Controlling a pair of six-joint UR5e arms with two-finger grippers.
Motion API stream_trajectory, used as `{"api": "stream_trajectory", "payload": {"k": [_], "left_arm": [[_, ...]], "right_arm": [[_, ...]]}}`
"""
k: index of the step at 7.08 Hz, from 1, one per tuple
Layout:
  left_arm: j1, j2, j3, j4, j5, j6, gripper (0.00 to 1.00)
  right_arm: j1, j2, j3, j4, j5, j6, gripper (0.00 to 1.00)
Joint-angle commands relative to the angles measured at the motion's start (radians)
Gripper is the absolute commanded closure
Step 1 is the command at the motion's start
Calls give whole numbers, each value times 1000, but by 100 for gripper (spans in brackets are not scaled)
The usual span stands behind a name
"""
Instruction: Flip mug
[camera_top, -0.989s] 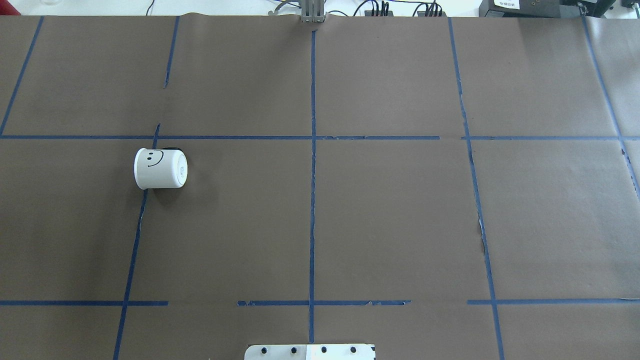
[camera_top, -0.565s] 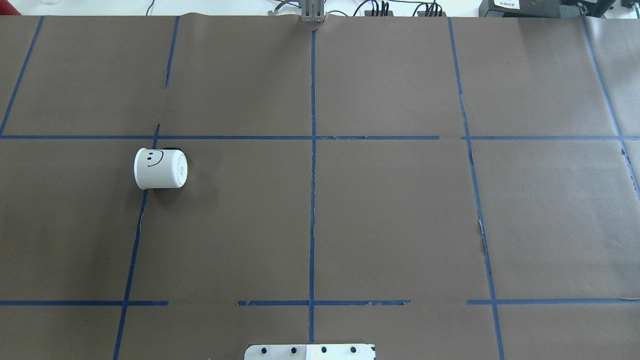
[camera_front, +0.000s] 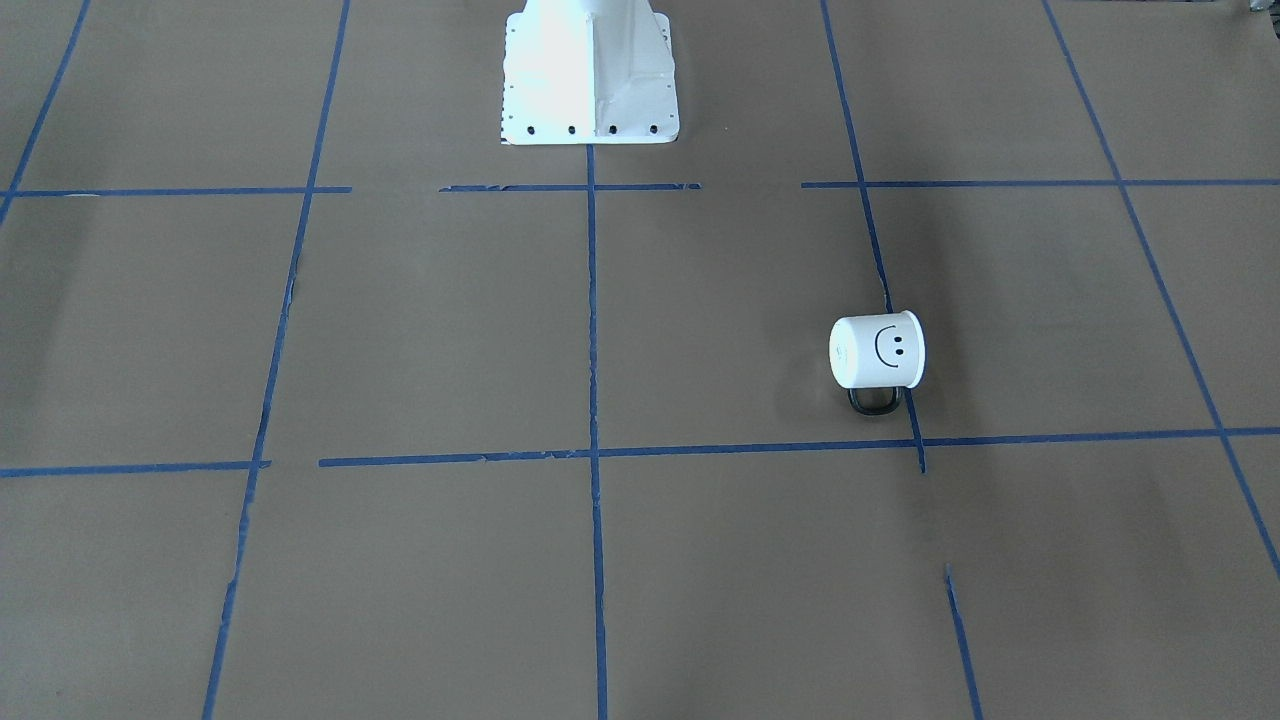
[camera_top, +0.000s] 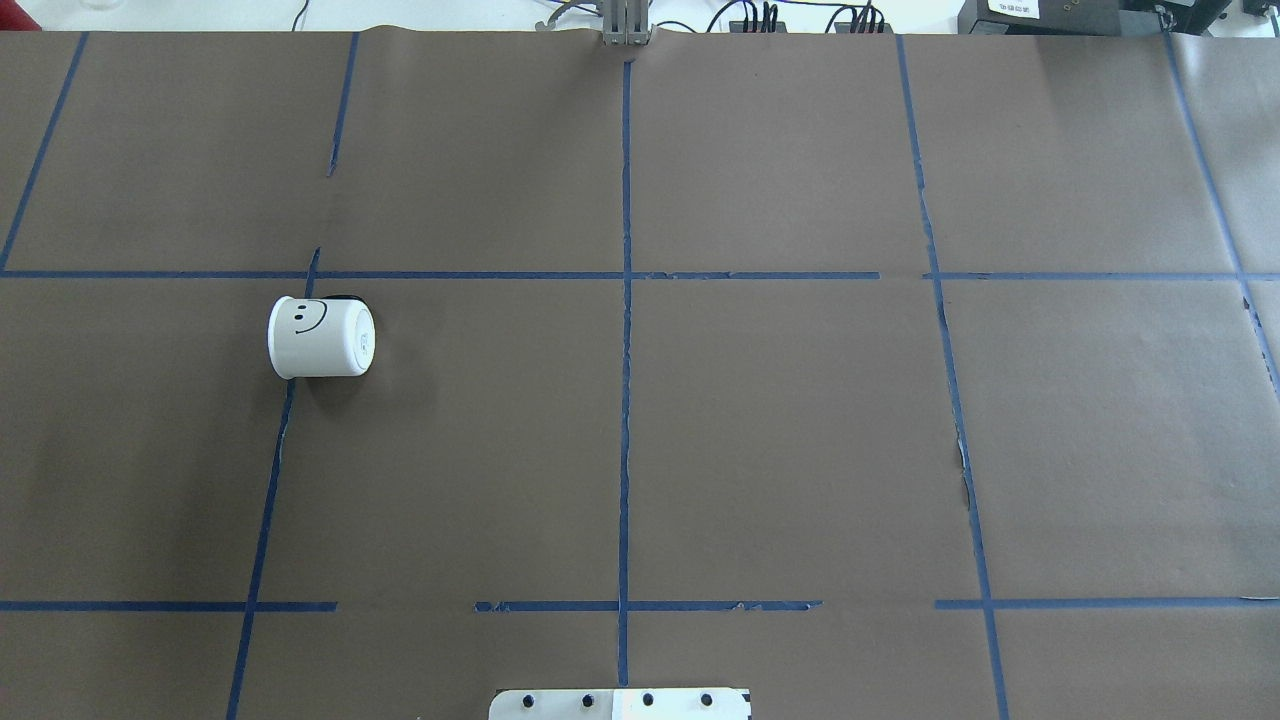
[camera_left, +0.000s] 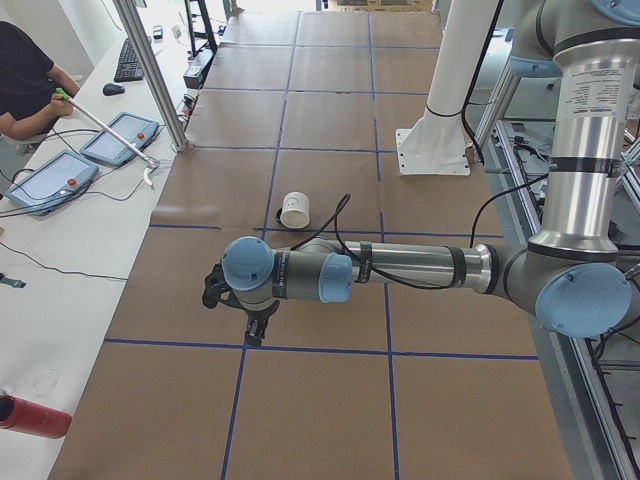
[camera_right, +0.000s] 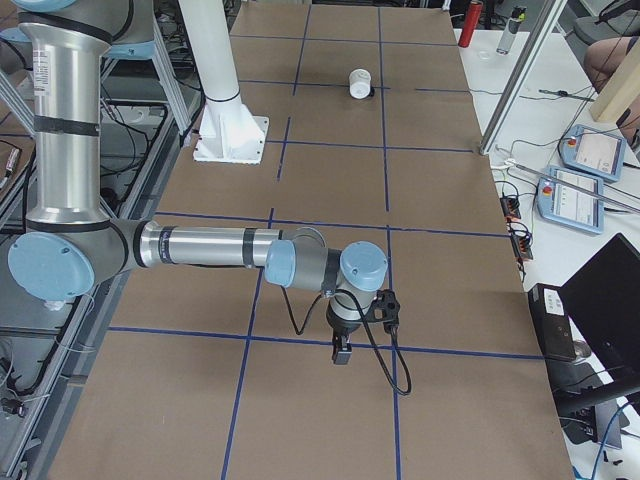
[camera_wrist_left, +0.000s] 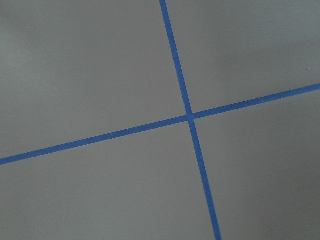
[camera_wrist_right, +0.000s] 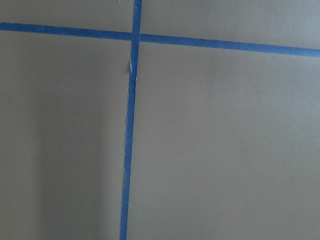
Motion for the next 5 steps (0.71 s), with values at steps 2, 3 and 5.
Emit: {"api": "stream_trajectory", "payload": {"k": [2,3,5], "left_arm": [[142,-3,60,-364,-38,-507,0],[170,-3,85,-476,-38,-625,0],[199,-3,160,-816,-33,-909,0]], "right_arm": [[0,0,0,0,0,0,0],[0,0,0,0,0,0,0],[0,0,-2,0,0,0,0]]}}
